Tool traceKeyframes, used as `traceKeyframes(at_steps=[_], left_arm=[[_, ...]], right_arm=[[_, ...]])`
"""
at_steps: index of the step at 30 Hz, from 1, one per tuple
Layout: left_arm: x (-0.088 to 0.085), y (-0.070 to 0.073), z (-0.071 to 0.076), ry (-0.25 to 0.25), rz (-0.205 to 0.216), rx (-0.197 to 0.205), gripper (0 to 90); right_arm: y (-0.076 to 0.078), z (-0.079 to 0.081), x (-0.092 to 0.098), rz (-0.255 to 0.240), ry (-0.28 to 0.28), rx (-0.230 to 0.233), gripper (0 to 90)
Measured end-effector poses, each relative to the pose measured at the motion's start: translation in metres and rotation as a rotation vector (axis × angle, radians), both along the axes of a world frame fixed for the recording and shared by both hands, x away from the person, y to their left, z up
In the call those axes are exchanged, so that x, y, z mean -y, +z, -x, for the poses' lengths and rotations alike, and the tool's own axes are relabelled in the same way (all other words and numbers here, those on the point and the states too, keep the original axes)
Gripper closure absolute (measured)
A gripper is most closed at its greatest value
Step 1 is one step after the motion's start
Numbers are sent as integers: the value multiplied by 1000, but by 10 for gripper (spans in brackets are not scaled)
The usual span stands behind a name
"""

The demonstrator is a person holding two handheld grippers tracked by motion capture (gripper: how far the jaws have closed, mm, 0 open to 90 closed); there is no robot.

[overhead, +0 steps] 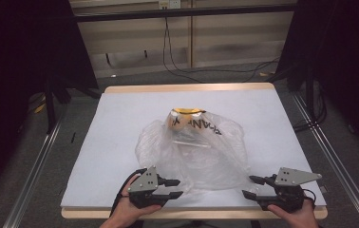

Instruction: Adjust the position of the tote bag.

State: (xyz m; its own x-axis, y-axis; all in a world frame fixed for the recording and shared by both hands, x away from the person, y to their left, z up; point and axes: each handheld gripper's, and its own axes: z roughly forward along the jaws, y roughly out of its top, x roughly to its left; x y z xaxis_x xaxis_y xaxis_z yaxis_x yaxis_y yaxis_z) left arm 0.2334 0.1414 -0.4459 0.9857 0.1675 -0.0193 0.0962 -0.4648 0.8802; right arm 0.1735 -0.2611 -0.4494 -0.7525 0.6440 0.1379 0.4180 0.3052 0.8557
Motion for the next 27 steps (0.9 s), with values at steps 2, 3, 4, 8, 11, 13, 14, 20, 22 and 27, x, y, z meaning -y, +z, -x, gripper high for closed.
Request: traceKeyframes(at_steps=[2,3,4,8,11,13,14,20,22,27], left_arm=[[1,-4,-1,-5,-36,4,646],[3,-6,-1,-6,-48,5,658],[4,-7,0,-15,-62,7,657],[8,-10,1,-27,-79,12,628],[12,-15,0,-32,-109,12,582],[14,-18,-1,-25,-131,11,569],[15,-19,-4,-9,-146,5,558],[13,-23,-11,14,-156,-4,546],[13,-25,-14,14,-164,-6,555],[15,-29,-18,31,-206,16,574]], right_arm=[[-1,-2,-2,10,4,-14,451],[-2,-3,-3,23,17,-28,479],[-3,-3,-5,35,25,-31,521],[-3,-2,-8,54,43,-35,633],[-4,-4,-8,59,41,-42,745],[-4,-6,-7,53,45,-39,841],[-4,-7,-7,54,43,-36,855],[-4,-10,-7,51,46,-32,892],[-4,-9,-7,47,47,-29,893],[-3,-9,-6,46,49,-26,894]])
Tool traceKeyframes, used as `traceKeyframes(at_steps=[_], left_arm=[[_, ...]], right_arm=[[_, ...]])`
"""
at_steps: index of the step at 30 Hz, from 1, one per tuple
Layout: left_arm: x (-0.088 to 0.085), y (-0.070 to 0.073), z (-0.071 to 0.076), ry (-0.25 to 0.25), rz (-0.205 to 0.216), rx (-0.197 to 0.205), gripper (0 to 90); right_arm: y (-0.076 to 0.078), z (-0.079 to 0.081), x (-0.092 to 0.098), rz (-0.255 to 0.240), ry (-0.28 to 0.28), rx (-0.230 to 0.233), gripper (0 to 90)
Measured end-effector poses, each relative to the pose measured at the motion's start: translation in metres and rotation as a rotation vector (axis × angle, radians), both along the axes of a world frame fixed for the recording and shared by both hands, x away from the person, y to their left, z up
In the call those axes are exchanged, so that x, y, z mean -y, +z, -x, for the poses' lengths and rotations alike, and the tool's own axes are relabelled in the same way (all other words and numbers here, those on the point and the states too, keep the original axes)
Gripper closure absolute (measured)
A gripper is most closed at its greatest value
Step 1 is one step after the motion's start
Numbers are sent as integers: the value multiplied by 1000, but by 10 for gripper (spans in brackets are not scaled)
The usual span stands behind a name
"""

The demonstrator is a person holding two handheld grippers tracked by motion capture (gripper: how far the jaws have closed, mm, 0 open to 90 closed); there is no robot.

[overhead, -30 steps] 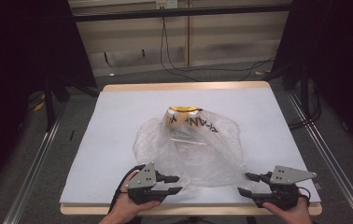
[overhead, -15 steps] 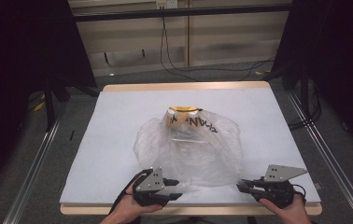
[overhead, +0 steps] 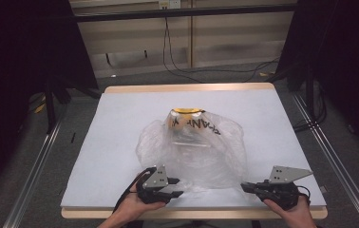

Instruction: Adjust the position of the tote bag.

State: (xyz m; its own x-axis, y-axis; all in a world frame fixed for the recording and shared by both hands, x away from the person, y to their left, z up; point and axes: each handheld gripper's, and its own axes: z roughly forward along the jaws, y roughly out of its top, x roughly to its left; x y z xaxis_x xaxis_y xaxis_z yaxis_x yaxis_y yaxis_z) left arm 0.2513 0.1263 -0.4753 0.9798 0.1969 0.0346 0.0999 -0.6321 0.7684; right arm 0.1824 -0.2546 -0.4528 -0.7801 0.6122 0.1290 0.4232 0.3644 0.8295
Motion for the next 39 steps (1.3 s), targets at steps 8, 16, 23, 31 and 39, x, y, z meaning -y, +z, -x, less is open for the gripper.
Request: traceKeyframes(at_steps=[8,16,23,31,39], left_arm=[[1,-6,-6,-4,-34,-77,656],[-3,1,-5,-76,-24,-111,878],[-5,10,1,-80,42,-119,883],[-9,20,8,-97,92,-100,887],[-17,32,10,-72,151,-72,893]], right_arm=[[0,0,1,8,-10,8,893],[2,0,4,6,-29,24,894],[5,2,7,0,-60,53,895],[12,5,10,-44,-75,90,897],[20,2,8,-85,-77,126,900]])
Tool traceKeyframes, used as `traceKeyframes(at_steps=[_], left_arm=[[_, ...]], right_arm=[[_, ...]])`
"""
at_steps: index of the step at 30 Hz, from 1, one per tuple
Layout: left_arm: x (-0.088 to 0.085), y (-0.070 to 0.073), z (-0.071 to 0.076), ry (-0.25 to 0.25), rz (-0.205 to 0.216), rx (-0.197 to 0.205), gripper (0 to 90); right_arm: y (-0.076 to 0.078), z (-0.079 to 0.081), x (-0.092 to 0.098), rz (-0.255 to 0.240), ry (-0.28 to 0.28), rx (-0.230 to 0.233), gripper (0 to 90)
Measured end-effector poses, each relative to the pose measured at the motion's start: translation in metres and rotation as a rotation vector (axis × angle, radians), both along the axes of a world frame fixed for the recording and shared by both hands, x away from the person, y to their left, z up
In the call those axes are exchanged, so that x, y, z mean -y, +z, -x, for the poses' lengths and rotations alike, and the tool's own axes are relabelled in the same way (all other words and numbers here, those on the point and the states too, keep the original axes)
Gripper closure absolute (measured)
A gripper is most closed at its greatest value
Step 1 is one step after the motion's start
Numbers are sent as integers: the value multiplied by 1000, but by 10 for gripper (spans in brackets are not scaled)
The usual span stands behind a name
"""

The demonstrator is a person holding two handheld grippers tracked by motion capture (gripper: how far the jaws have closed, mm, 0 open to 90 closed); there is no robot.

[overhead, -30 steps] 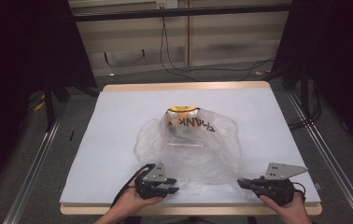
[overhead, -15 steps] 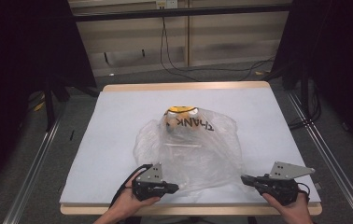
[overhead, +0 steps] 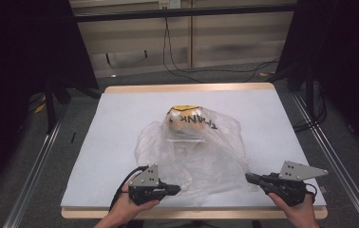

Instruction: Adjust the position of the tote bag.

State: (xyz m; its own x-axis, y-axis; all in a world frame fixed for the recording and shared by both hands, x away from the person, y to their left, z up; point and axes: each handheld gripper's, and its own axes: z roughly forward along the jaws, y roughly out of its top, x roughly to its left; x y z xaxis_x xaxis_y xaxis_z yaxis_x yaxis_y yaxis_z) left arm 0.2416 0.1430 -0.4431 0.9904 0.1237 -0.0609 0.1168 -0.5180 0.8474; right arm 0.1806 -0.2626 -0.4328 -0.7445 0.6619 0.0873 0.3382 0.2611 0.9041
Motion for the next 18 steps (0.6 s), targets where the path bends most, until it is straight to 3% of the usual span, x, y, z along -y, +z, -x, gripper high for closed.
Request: traceKeyframes(at_steps=[5,8,18], left_arm=[[-4,4,-2,20,31,6,894],[-9,10,-4,60,55,36,894],[-16,20,-9,89,116,36,895]], right_arm=[[3,0,2,-9,-28,24,900],[6,-3,4,-34,-33,29,900],[15,-12,6,-69,-23,55,900]])
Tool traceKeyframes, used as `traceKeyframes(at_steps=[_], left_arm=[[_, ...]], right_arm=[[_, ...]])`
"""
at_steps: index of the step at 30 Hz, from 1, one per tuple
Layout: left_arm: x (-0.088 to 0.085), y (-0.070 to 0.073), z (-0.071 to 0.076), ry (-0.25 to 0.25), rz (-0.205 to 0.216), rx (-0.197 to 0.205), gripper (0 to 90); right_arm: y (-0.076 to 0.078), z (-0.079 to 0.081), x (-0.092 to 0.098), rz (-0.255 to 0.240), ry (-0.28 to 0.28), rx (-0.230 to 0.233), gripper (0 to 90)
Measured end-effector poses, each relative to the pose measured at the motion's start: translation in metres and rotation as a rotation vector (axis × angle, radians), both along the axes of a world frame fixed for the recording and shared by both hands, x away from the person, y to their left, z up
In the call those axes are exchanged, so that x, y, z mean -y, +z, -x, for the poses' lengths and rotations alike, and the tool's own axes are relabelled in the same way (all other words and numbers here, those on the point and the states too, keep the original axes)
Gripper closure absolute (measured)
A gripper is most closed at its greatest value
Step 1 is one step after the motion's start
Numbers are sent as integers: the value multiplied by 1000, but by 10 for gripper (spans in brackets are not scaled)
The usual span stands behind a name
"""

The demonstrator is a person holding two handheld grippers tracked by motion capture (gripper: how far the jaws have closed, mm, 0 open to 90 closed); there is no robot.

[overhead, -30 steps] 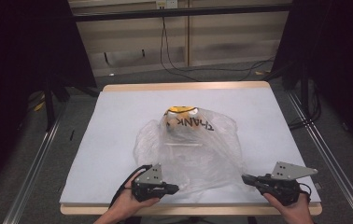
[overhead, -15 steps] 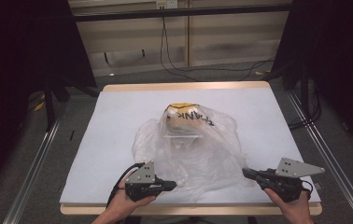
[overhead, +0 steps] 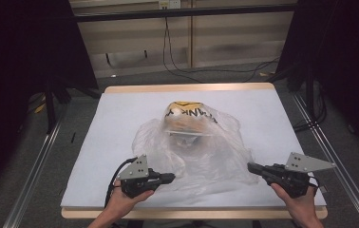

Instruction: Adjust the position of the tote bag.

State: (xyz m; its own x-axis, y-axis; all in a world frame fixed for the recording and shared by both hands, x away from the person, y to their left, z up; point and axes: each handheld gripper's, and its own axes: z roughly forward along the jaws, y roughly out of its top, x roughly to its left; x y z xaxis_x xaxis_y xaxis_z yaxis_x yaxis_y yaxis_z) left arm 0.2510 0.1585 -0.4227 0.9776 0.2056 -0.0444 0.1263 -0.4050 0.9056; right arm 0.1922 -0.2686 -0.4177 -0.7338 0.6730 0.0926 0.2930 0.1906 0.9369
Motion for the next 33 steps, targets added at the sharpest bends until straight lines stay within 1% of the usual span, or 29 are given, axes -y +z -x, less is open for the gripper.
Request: traceKeyframes(at_steps=[1,2,4,6,7,8,9,10,11,12,13,14,15,17,18,23,24,25,26,28,29,30,31,32,33], left_arm=[[-2,1,-1,-2,8,-6,894],[-4,2,-1,0,27,-11,894],[-7,4,-2,6,27,-3,894],[-10,8,-2,17,43,-3,894],[-10,8,-2,17,43,-3,894],[-11,10,-2,16,48,5,894],[-12,13,-2,27,44,13,894],[-13,17,-2,35,53,20,894],[-14,19,-2,36,73,18,894],[-15,24,-2,34,87,26,894],[-16,28,-3,27,87,34,894],[-16,28,-3,27,87,34,893],[-16,31,-3,28,100,34,894],[-18,38,-4,30,106,54,894],[-18,40,-4,29,109,55,894],[-18,47,-6,27,130,44,894],[-17,51,-6,29,119,55,894],[-17,51,-6,29,119,55,893],[-15,55,-6,25,132,71,893],[-14,61,-8,19,139,77,894],[-14,64,-10,17,138,84,894],[-12,68,-16,7,150,58,893],[-12,68,-16,7,150,58,893],[-8,68,-23,18,152,67,893],[-8,68,-23,18,152,67,894]], right_arm=[[1,1,1,-1,3,-3,900],[2,0,2,-6,9,-2,900],[4,0,2,-12,14,5,900],[6,-1,2,-16,11,11,900],[8,-1,2,-21,17,13,900],[8,-1,2,-21,17,13,900],[10,-2,2,-23,17,19,900],[12,-3,2,-26,19,24,900],[15,-5,1,-30,20,30,900],[17,-5,0,-33,15,33,900],[17,-6,0,-33,19,34,900],[17,-6,0,-33,19,34,900],[20,-7,-2,-31,25,40,900],[23,-9,-3,-30,31,51,900],[25,-10,-4,-34,29,55,900],[36,-18,-6,-39,52,76,900],[39,-20,-7,-48,56,84,900],[39,-20,-7,-48,56,84,900],[45,-23,-8,-49,59,93,900],[49,-26,-10,-52,67,104,900],[49,-26,-10,-52,67,104,900],[53,-29,-13,-59,76,111,900],[53,-29,-13,-59,76,111,900],[55,-32,-16,-55,83,119,900],[55,-32,-16,-55,83,119,900]])
